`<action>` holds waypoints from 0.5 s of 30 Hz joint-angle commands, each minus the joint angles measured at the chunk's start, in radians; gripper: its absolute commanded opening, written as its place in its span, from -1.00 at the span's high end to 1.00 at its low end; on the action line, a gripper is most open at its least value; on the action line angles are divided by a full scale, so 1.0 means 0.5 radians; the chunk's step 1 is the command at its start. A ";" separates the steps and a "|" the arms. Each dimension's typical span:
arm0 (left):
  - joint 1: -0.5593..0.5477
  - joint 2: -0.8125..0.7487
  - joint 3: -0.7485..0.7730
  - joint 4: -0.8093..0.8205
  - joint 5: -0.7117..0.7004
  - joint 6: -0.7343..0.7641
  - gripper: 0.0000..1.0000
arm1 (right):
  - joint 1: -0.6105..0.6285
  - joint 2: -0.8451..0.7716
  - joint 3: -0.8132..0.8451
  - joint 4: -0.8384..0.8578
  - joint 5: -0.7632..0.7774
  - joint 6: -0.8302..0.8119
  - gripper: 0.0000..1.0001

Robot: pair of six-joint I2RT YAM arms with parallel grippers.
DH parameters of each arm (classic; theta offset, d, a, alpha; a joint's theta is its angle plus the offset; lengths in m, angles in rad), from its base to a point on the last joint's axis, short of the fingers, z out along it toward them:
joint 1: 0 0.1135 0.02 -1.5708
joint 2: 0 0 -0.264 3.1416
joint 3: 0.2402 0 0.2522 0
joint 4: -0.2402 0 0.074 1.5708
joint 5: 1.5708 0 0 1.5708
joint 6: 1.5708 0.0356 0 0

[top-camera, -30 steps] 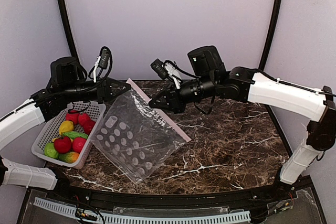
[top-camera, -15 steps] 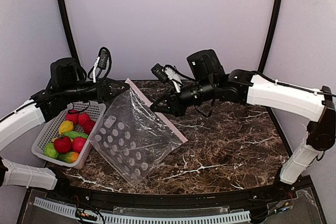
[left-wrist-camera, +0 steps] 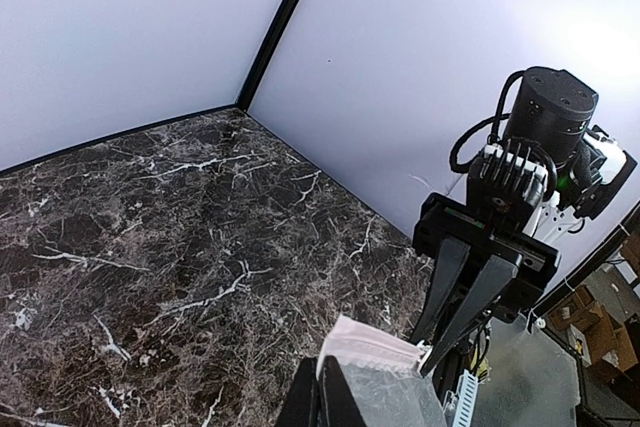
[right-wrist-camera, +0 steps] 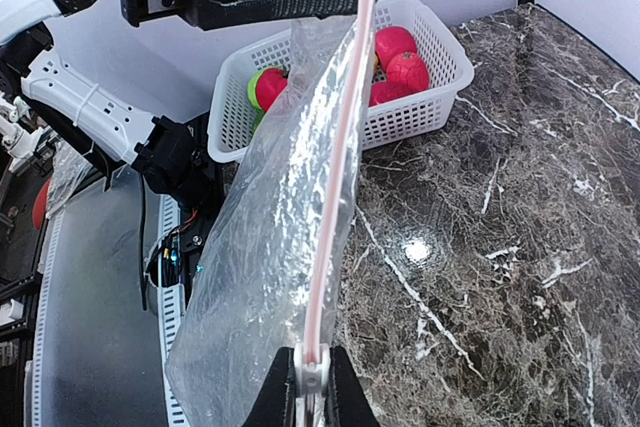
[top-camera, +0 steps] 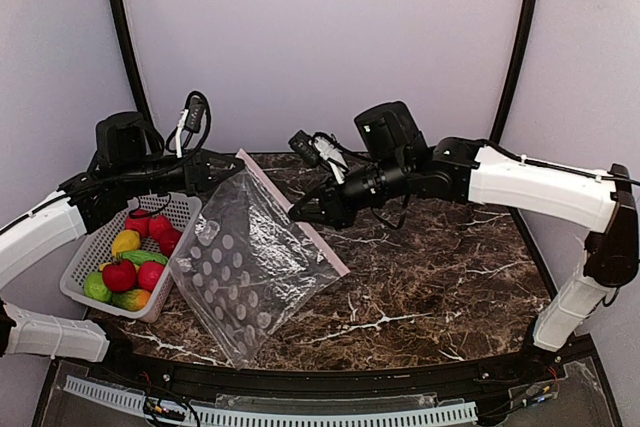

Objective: Place the food in the zip-top bag and seal the zipper
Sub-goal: Unzip the zipper from the zipper food storage bag.

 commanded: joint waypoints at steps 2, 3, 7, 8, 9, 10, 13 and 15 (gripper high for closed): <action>0.052 -0.055 -0.021 0.105 -0.100 -0.016 0.99 | 0.002 -0.044 -0.078 -0.106 -0.078 0.025 1.00; 0.056 -0.055 -0.021 0.106 -0.101 -0.019 0.99 | 0.002 -0.049 -0.088 -0.104 -0.079 0.026 1.00; 0.063 -0.055 -0.021 0.106 -0.099 -0.025 0.99 | 0.001 -0.064 -0.123 -0.104 -0.087 0.037 1.00; 0.064 -0.054 -0.021 0.106 -0.098 -0.025 0.99 | 0.002 -0.067 -0.130 -0.104 -0.088 0.040 1.00; 0.066 -0.055 -0.025 0.107 -0.099 -0.026 0.99 | 0.000 -0.069 -0.139 -0.105 -0.088 0.040 1.00; 0.067 -0.057 -0.024 0.108 -0.100 -0.027 0.99 | 0.002 -0.073 -0.147 -0.106 -0.089 0.044 1.00; 0.073 -0.056 -0.024 0.109 -0.100 -0.029 0.99 | 0.001 -0.082 -0.168 -0.104 -0.088 0.050 1.00; 0.078 -0.058 -0.024 0.109 -0.100 -0.029 0.99 | 0.002 -0.089 -0.187 -0.105 -0.092 0.054 1.00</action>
